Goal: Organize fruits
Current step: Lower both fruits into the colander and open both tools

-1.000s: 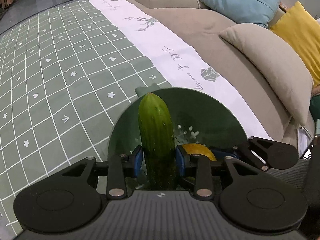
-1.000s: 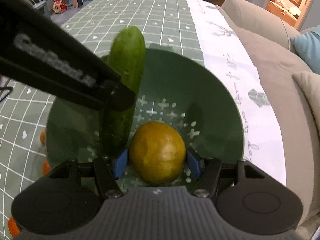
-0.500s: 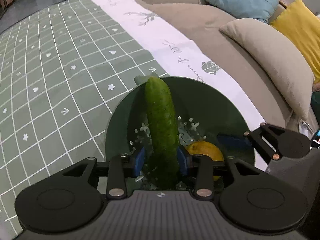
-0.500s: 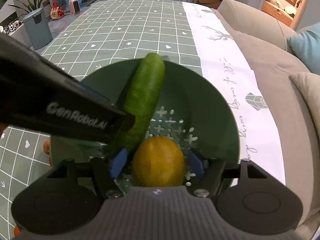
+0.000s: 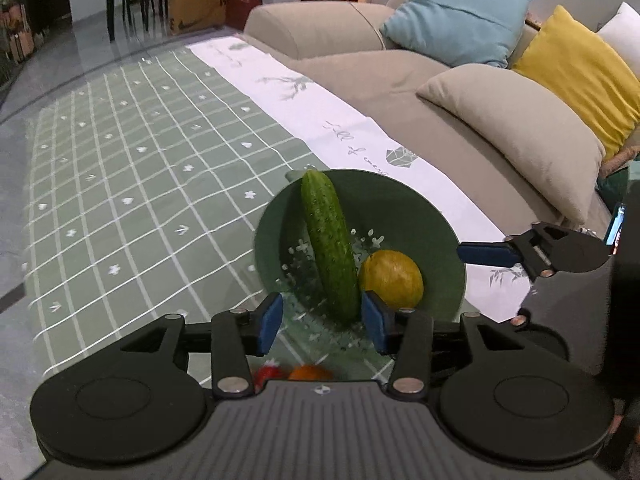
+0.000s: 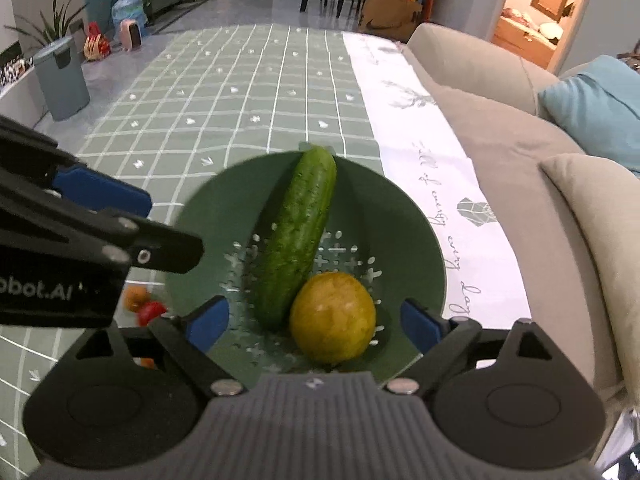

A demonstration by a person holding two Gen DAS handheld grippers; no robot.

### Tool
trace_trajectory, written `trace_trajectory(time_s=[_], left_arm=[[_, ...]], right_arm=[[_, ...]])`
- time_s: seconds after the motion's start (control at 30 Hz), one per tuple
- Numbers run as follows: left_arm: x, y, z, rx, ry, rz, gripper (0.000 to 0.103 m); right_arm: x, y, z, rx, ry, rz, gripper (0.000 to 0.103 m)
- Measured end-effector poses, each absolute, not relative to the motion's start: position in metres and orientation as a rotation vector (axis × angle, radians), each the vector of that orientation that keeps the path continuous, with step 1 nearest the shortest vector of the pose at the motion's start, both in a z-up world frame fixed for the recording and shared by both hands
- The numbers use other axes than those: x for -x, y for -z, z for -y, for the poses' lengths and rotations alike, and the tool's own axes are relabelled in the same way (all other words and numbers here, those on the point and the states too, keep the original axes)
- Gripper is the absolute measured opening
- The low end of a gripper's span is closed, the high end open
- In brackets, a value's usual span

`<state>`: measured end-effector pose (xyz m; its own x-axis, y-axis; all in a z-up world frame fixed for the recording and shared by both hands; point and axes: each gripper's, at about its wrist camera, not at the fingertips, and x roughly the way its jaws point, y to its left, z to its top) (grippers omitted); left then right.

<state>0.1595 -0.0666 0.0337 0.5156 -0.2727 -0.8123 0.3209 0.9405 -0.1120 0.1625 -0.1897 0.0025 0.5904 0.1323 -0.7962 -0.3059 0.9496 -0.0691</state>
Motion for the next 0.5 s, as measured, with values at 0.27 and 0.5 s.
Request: trace_trajectory(time_s=[0.27,0.5], left_arm=[[-0.109,-0.044,0.044,-0.045,0.3,-0.92,0.057],[-0.073,-0.035,0.026,-0.009,0.273,-0.923,0.057]], right_arm=[[-0.109,-0.027,0.182,0.092,-0.232,-0.842,0.094],[-0.068,-0.023,0.179,0.016,-0.22,-0.845,0.095]])
